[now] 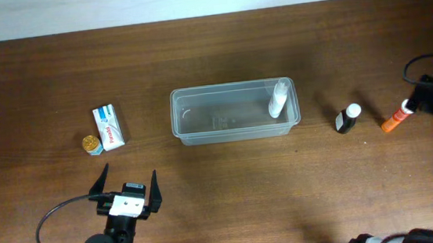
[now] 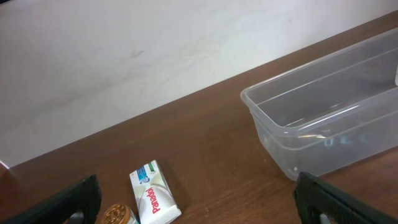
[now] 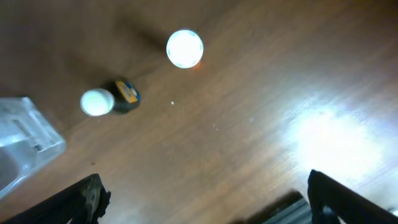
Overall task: Pack container
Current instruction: 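Withdraw the right gripper toward the small black bottle, then lower the right gripper onto the small black bottle and grasp it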
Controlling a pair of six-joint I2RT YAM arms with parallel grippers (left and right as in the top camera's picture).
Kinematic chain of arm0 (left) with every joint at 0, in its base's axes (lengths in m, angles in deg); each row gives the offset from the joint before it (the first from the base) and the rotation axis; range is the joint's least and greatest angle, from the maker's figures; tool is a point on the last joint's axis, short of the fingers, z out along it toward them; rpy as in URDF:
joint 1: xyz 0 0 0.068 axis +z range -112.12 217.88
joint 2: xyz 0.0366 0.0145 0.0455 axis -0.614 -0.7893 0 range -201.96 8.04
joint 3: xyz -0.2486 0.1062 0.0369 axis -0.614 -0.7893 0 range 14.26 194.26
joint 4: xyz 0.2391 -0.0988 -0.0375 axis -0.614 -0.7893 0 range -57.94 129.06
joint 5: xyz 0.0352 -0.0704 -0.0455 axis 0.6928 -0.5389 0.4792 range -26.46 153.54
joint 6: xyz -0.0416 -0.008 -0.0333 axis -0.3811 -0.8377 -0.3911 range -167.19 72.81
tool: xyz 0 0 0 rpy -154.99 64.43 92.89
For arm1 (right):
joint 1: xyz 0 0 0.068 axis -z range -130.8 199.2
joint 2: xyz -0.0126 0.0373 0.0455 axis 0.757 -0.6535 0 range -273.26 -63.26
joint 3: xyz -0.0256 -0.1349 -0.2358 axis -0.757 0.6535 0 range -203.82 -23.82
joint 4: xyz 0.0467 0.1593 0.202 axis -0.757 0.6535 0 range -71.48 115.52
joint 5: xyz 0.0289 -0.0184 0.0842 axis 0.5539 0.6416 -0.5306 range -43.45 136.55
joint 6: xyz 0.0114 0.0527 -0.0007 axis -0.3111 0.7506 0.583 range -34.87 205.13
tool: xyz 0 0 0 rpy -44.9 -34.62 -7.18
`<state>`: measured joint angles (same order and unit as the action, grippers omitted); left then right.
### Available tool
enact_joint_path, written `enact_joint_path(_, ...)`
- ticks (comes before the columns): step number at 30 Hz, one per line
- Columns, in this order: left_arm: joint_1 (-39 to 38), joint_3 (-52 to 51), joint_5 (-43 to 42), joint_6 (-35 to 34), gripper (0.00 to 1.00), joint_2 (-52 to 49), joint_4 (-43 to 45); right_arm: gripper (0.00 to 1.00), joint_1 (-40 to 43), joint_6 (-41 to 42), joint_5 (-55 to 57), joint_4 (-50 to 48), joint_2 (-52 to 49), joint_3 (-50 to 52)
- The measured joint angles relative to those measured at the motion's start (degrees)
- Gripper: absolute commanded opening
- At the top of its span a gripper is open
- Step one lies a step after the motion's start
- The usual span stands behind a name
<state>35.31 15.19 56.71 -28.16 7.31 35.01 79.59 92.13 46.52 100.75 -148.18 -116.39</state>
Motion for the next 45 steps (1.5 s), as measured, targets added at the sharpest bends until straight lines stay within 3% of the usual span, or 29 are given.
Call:
enact_joint_path(10, 0.0, 0.0, 0.0, 0.0, 0.99, 0.0, -0.02, 0.93, -1.07, -7.21, -10.49, -6.54, -0.22, 8.48)
enact_joint_path(18, 0.0, 0.0, 0.0, 0.0, 0.99, 0.0, -0.02, 0.92, -14.03, -13.84, -12.98, -12.2, -0.74, 8.48)
enact_joint_path(24, 0.0, 0.0, 0.0, 0.0, 0.99, 0.0, -0.02, 0.89, -20.09, -13.16, -9.25, -17.14, -5.77, 8.48)
enact_joint_path(33, 0.0, 0.0, 0.0, 0.0, 0.99, 0.0, -0.02, 0.87, -20.33, -9.53, -4.28, -20.06, -14.16, 8.48)
enact_joint_path(45, 0.0, 0.0, 0.0, 0.0, 0.99, 0.0, -0.02, 0.73, -20.33, -5.14, -2.8, -20.0, -19.8, 8.48)
